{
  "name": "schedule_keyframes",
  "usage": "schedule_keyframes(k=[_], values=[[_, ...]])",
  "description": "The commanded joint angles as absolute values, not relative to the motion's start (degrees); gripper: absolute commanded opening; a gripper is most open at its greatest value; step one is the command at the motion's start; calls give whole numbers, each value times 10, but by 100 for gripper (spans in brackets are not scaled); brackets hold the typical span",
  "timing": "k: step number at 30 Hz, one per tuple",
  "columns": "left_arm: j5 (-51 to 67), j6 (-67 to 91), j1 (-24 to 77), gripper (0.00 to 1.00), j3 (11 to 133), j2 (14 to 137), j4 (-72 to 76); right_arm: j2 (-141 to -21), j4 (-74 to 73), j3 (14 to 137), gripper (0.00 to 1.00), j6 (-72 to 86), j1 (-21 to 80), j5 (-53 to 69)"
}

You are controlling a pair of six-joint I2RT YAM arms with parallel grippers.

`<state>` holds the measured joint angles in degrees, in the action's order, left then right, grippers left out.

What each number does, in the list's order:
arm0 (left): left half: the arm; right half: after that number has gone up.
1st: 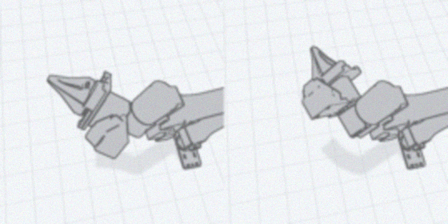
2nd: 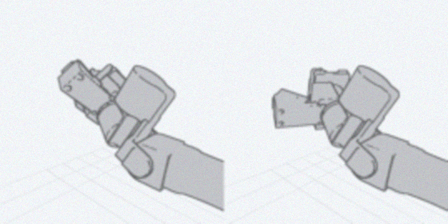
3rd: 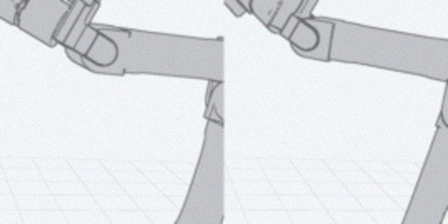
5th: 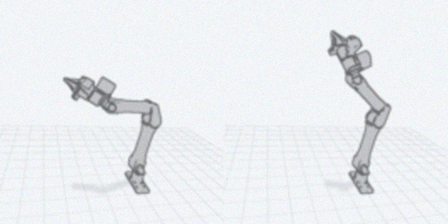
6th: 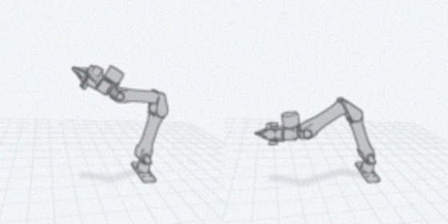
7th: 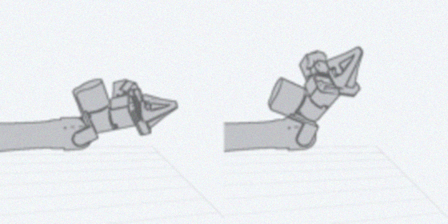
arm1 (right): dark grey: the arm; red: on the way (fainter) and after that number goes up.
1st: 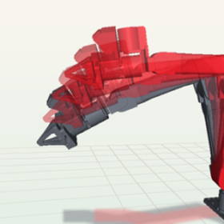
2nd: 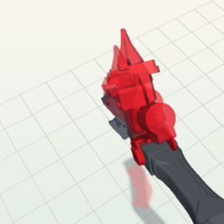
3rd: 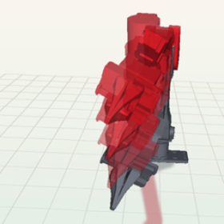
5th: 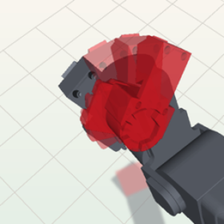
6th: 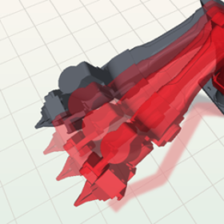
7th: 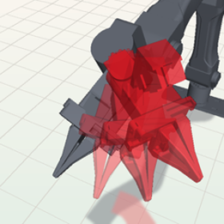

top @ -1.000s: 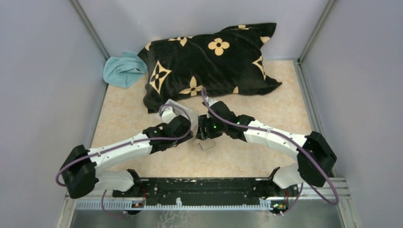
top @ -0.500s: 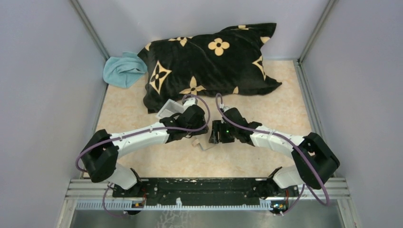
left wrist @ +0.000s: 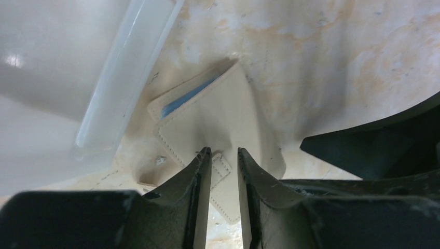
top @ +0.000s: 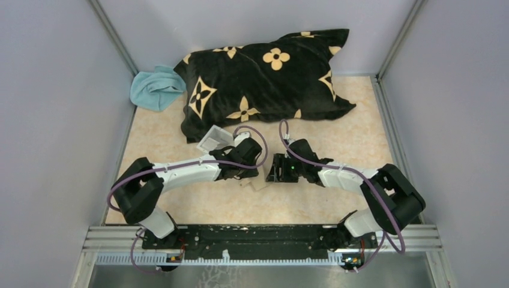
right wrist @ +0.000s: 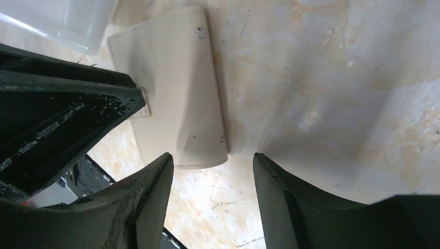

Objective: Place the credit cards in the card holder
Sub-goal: Close the card holder at the center of the board.

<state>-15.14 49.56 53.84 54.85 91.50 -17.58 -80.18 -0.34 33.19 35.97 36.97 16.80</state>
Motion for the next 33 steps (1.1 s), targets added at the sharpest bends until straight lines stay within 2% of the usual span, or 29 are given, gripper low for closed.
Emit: schedule_keyframes(k=[1,13,23,27,33], values=[[-146,516,537,31,531,926,-205,-819,70,319,59,375,353,206],[-145,528,538,29,516,955,-236,-864,146,282,59,409,341,247],[-143,532,537,28,496,973,-230,-940,296,230,55,472,340,299],[-133,532,538,28,486,976,-207,-978,347,227,43,489,341,321],[-124,527,537,29,499,982,-193,-992,377,243,9,504,341,340]])
